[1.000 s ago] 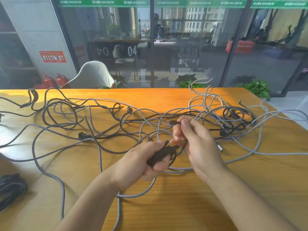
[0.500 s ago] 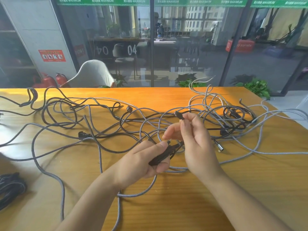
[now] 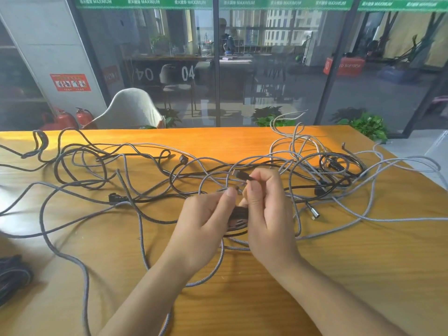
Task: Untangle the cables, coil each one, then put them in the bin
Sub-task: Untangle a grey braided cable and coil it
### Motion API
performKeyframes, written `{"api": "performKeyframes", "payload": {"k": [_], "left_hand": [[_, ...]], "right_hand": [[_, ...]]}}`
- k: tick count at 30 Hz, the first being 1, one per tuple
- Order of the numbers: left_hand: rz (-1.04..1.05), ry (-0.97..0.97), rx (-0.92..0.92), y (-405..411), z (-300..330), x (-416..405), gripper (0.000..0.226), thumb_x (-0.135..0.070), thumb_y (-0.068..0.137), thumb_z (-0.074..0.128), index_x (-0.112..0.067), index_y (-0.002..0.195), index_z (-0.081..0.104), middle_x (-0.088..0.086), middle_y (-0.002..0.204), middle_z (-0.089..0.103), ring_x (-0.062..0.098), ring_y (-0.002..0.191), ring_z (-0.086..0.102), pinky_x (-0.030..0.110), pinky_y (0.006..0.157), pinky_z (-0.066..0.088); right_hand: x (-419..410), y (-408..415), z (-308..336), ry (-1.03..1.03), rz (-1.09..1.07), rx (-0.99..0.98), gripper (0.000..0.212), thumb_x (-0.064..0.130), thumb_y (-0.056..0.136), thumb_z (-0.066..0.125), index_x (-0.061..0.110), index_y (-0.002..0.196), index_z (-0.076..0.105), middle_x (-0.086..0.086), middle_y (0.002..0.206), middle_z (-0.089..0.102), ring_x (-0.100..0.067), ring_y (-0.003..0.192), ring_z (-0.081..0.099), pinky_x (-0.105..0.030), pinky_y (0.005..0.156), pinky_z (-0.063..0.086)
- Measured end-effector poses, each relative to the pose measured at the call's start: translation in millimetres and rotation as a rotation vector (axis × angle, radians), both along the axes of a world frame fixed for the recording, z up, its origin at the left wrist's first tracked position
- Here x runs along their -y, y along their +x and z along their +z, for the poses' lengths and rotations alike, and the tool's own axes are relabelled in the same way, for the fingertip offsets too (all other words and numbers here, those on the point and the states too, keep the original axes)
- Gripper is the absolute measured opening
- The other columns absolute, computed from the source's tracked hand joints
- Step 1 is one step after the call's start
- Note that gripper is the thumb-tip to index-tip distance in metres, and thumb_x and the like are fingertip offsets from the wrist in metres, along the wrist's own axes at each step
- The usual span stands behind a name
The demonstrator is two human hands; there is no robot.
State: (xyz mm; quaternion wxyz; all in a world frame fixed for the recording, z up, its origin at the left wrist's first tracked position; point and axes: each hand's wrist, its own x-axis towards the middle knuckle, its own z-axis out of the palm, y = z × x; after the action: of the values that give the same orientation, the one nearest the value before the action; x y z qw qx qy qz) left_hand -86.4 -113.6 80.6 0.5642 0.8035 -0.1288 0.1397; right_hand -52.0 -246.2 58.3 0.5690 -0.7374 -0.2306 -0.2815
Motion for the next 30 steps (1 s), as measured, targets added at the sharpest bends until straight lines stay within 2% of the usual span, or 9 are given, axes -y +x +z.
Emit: {"api": "performKeyframes", "payload": {"k": [3,7,9,12,16,20,24,28,30], "left_hand": [[0.077,-0.007,0.060,2.1,-3.7,-0.9,0.058,-0.045,0.108,0.042,-0.007,0.066,0.053,-0.003,0.055,0.039,0.015,0.054,0.034,0.030,0.050,0.030],[0.022,-0.027,-0.014,1.7,-6.2,-1.0,0.064,-0.049,0.101,0.035,0.006,0.072,0.054,0.025,0.066,0.044,0.038,0.063,0.038,0.048,0.055,0.034],[0.027,0.034,0.019,0.7,-5.7,1.0,0.061,-0.045,0.101,0.035,0.004,0.069,0.053,0.020,0.062,0.042,0.035,0.060,0.035,0.046,0.053,0.030],[0.052,0.071,0.108,1.0,-5.9,2.7,0.044,-0.035,0.105,0.041,-0.017,0.066,0.049,0.004,0.055,0.038,0.024,0.054,0.031,0.040,0.050,0.027],[0.105,0.049,0.157,2.3,-10.3,5.6,0.040,-0.032,0.107,0.042,-0.010,0.074,0.047,0.010,0.058,0.040,0.028,0.054,0.033,0.039,0.048,0.028],[0.066,0.050,0.147,3.6,-9.7,5.4,0.042,-0.033,0.107,0.043,-0.010,0.072,0.047,0.012,0.060,0.042,0.031,0.058,0.034,0.043,0.050,0.029],[0.014,0.020,0.132,2.5,-8.8,3.1,0.043,-0.030,0.106,0.046,-0.003,0.073,0.051,0.011,0.060,0.039,0.029,0.058,0.032,0.038,0.050,0.027],[-0.001,-0.002,0.153,1.3,-7.2,4.9,0.040,-0.026,0.106,0.048,-0.014,0.068,0.052,-0.001,0.056,0.039,0.014,0.055,0.031,0.025,0.051,0.027],[0.029,-0.028,0.143,1.6,-8.6,7.0,0.036,-0.030,0.105,0.048,-0.022,0.071,0.053,-0.004,0.056,0.040,0.018,0.054,0.031,0.030,0.050,0.026]], "right_hand": [[-5.6,-4.3,-1.4,0.034,0.022,-0.040,0.019,0.038,0.109,0.041,0.024,0.108,0.053,0.007,0.078,0.057,-0.021,0.068,0.055,-0.042,0.063,0.047],[-7.3,-5.3,-2.8,0.102,0.062,-0.122,0.016,0.032,0.109,0.042,0.023,0.106,0.055,0.015,0.076,0.057,-0.012,0.071,0.058,-0.025,0.065,0.047],[-7.4,-5.4,-1.8,0.137,0.079,-0.130,0.013,0.028,0.109,0.040,0.026,0.105,0.052,0.010,0.081,0.058,-0.013,0.072,0.056,-0.024,0.066,0.047],[-8.1,-4.1,-0.9,0.165,0.092,-0.121,0.011,0.027,0.109,0.040,0.025,0.106,0.051,0.006,0.087,0.062,-0.018,0.078,0.063,-0.024,0.070,0.052],[-5.5,-2.5,-2.7,0.109,0.055,-0.095,0.009,0.031,0.110,0.043,0.028,0.108,0.051,0.005,0.080,0.063,-0.023,0.076,0.070,-0.048,0.066,0.059],[-2.7,-2.4,-2.3,0.054,0.013,-0.016,0.006,0.027,0.109,0.045,0.029,0.110,0.050,0.009,0.083,0.061,-0.015,0.074,0.065,-0.044,0.064,0.055],[-2.7,-0.3,-4.7,0.033,0.033,-0.036,0.013,0.033,0.110,0.041,0.024,0.112,0.051,0.002,0.077,0.060,-0.025,0.068,0.061,-0.050,0.059,0.051],[-3.7,-2.4,-1.0,0.021,0.046,-0.018,0.017,0.030,0.111,0.041,0.018,0.111,0.052,0.005,0.077,0.057,-0.021,0.065,0.056,-0.047,0.059,0.046],[-4.4,-2.7,0.5,0.058,0.051,-0.036,0.015,0.028,0.110,0.043,0.017,0.111,0.053,0.006,0.080,0.057,-0.020,0.069,0.058,-0.045,0.062,0.048]]}}
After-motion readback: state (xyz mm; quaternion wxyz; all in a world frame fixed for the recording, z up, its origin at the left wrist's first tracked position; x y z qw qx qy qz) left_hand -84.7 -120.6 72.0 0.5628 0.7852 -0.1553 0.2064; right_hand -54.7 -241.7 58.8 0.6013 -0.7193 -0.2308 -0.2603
